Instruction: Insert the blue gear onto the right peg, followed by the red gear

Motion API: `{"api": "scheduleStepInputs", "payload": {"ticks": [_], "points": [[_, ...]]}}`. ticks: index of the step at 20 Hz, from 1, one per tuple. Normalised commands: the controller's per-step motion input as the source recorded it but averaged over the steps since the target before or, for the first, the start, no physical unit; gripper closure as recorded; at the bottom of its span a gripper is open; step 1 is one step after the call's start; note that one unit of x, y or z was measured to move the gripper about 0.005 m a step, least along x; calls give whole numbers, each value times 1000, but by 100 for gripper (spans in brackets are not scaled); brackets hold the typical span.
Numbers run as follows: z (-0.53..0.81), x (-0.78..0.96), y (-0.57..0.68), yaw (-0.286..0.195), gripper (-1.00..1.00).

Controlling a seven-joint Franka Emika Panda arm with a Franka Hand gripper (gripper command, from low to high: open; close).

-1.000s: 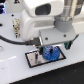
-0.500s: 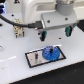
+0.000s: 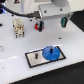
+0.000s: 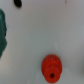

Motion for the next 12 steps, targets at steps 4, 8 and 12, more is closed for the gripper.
{"api": "scheduleStepInputs", "payload": {"ticks": [4, 8, 12], "points": [[-158, -684, 25, 0, -100], [-188, -633, 9, 0, -100], [-231, -543, 26, 0, -100]]}}
